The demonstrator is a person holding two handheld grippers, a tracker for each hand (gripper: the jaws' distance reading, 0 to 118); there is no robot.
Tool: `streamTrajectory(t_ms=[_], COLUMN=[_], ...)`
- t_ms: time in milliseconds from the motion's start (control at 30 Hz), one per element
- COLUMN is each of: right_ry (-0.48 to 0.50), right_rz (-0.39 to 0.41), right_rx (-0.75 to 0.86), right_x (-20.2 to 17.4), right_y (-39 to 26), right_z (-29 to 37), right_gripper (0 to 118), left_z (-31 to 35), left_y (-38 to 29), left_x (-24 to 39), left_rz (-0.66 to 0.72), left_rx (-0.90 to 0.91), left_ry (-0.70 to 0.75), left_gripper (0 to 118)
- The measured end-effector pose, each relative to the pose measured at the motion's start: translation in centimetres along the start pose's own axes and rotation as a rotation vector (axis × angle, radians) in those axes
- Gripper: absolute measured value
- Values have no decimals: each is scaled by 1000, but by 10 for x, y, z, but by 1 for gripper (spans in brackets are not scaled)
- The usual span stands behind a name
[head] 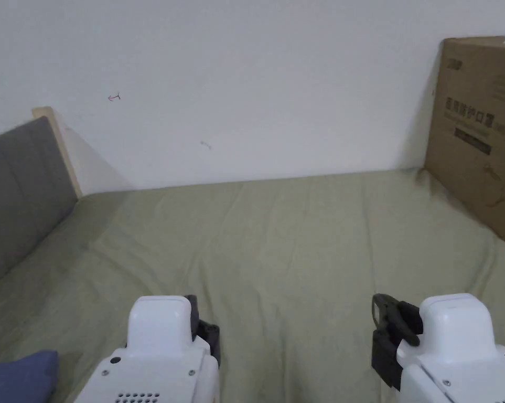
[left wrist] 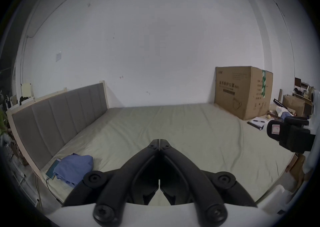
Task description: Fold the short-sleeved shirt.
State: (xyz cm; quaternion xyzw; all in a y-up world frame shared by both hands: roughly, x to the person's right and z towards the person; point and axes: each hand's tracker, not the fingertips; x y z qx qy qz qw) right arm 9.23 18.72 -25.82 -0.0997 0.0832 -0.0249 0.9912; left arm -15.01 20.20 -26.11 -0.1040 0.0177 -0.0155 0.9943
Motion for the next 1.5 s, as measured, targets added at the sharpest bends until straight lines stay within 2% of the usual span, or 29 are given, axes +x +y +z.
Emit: streamTrajectory(t_ms=[100,133,167,200,233,267,300,400,433,467,500,733,933,1000,1167,1267,1333,1500], right_ry=[-17,-26,-32,-40,-40,-40,-42,-51,-53,-53,-53,-59,-55,-47,-52,-46,-42,-35], right_rz=[9,7,3,-5,-16,-24,-26,-29,-33,-37,-39,-8,-3,-15,10,16,13,9], right_rx=[30,46,53,61,78,84,86,89,92,97,110,135,123,112,112,109,106,97], right_x=[6,8,10,11,13,14,16,17,19,19,19,17,16,17,12,9,7,8], right_y=[4,5,7,10,11,13,15,22,23,25,27,39,40,40,39,39,38,36], right_z=[8,10,12,13,14,15,16,16,16,16,17,20,18,16,14,13,12,11], right_gripper=[0,0,0,0,1,6,12,68,100,114,118,118,118,118,118,118,118,118], left_z=[9,13,15,18,20,20,22,28,28,28,29,22,26,29,32,32,30,27], left_y=[6,11,13,16,20,22,24,34,35,37,39,49,47,50,60,61,59,54], left_x=[5,4,4,2,2,2,2,3,3,2,1,1,-4,-1,-8,-5,-2,-6], left_rz=[-18,-13,-11,-6,3,1,3,-11,-5,5,29,35,47,54,124,106,41,98], left_rx=[47,52,58,72,87,94,102,118,118,121,126,-10,-15,-66,-153,-138,-100,-133], left_ry=[14,14,2,-21,-40,-45,-51,-41,-42,-42,-46,16,5,70,-58,-36,-1,-22], left_gripper=[0,3,16,38,74,101,116,118,118,118,118,118,118,118,118,118,118,118])
